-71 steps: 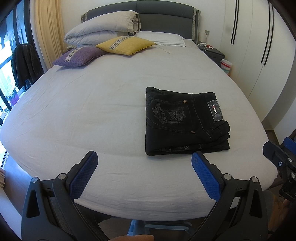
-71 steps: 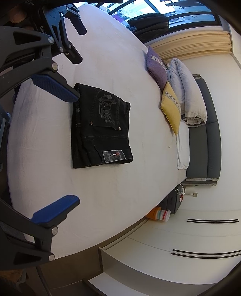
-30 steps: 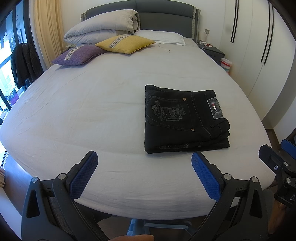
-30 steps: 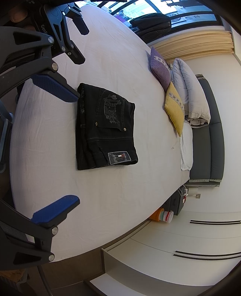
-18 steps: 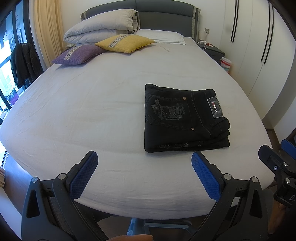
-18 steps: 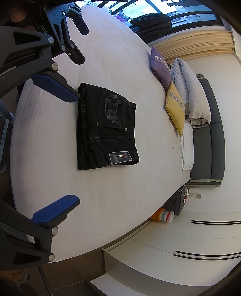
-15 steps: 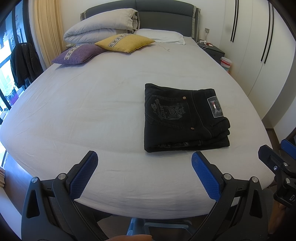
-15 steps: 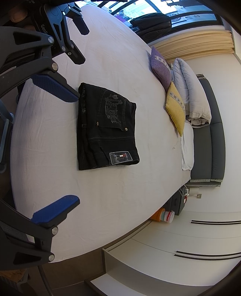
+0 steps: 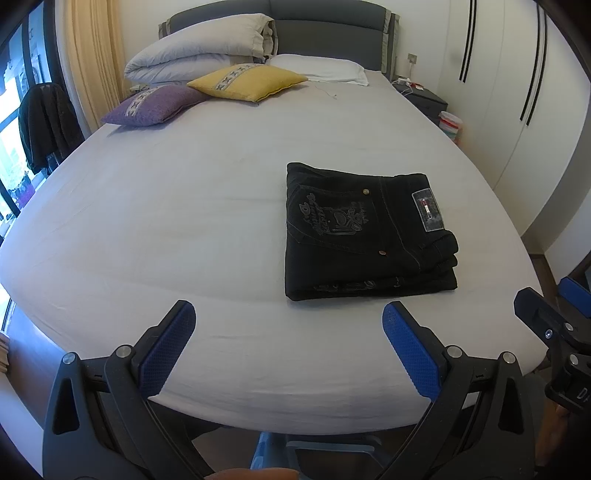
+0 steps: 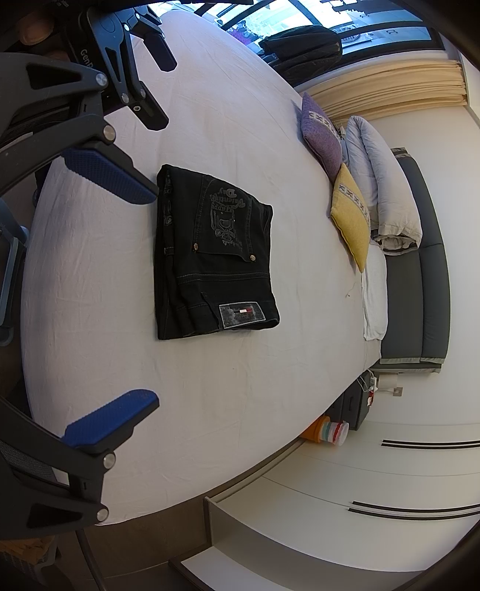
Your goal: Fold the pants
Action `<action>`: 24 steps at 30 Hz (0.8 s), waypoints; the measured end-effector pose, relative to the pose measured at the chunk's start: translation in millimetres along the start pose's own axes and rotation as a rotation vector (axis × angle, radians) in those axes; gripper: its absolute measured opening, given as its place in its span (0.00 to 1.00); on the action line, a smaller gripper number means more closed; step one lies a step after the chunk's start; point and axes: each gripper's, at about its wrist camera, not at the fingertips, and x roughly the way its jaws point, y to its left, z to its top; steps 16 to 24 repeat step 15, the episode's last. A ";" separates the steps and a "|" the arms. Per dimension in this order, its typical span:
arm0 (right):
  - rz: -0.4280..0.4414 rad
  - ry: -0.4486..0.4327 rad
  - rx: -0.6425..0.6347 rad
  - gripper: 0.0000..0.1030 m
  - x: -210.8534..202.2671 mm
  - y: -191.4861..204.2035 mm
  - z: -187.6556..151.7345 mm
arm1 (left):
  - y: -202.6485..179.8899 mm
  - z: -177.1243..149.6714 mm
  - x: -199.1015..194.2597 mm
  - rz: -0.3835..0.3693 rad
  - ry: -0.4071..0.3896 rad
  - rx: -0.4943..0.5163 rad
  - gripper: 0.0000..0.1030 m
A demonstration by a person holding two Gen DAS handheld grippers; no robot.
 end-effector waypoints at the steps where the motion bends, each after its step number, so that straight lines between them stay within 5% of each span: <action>1: 0.000 0.000 0.000 1.00 0.0 -0.1 0.2 | 0.6 0.9 0.7 -0.002 0.002 -0.001 1.00; 24: -0.003 0.010 0.005 1.00 -0.2 -4.9 -11.2 | 3.9 1.7 2.0 0.007 -0.010 0.005 1.00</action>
